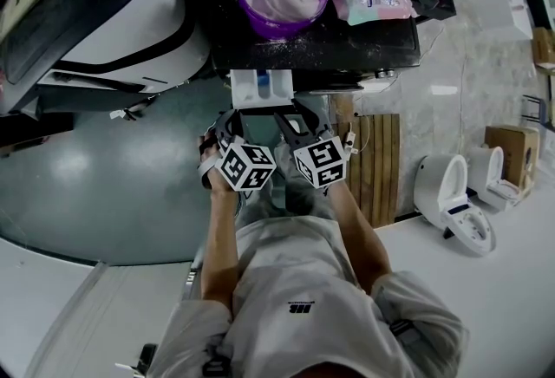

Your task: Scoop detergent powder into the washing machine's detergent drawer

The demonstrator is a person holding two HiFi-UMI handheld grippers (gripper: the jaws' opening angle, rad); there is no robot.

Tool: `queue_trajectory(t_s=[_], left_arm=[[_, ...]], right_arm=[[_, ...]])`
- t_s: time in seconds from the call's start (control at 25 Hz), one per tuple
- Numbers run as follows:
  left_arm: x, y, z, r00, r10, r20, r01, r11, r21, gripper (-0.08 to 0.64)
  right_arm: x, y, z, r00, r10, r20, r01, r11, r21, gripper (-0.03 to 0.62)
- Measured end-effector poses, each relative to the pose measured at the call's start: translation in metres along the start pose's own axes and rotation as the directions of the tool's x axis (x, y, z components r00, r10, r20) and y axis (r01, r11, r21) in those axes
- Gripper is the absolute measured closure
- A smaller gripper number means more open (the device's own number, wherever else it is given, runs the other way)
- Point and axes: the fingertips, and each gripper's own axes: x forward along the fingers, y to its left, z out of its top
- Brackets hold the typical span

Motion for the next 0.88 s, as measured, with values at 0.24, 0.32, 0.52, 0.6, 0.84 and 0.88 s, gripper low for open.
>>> queue_trajectory(t_s=[0.24,0.32,0.52,0.6,0.84,0.88], left_arm=[[0.001,-0.004,-0.001,1.0,-0.015,-0.004,0.015,1.0,0.009,0.545],[-0.002,-0.005,0.0,1.0,-0.026,0.012,0.026,1.0,-0.016,0.545],[-0.015,0.005,0.011,0.992,-0.045,0.114,0.061,0.988,-0.139,0.545],[-0.022,0.01,0.019,0.984,-0.053,0.173,0.085,0.979,-0.183,0.545],[-0.053,0.024,0.043,0.935,-0.073,0.348,0.173,0.949,-0.265,0.545],[-0.059,0.025,0.048,0.924,-0.077,0.375,0.189,0.943,-0.273,0.545]], right_arm=[[-0.001,-0.002,0.002,1.0,-0.019,0.008,0.019,1.0,-0.012,0.425],[-0.002,-0.002,0.004,0.999,-0.028,0.016,0.028,0.999,-0.019,0.425],[-0.008,-0.002,0.014,0.998,-0.053,0.044,0.054,0.998,-0.039,0.424],[-0.012,-0.001,0.019,0.997,-0.062,0.056,0.065,0.997,-0.048,0.425],[-0.032,0.007,0.044,0.99,-0.088,0.111,0.098,0.991,-0.088,0.425],[-0.036,0.008,0.049,0.988,-0.094,0.122,0.106,0.99,-0.093,0.425]])
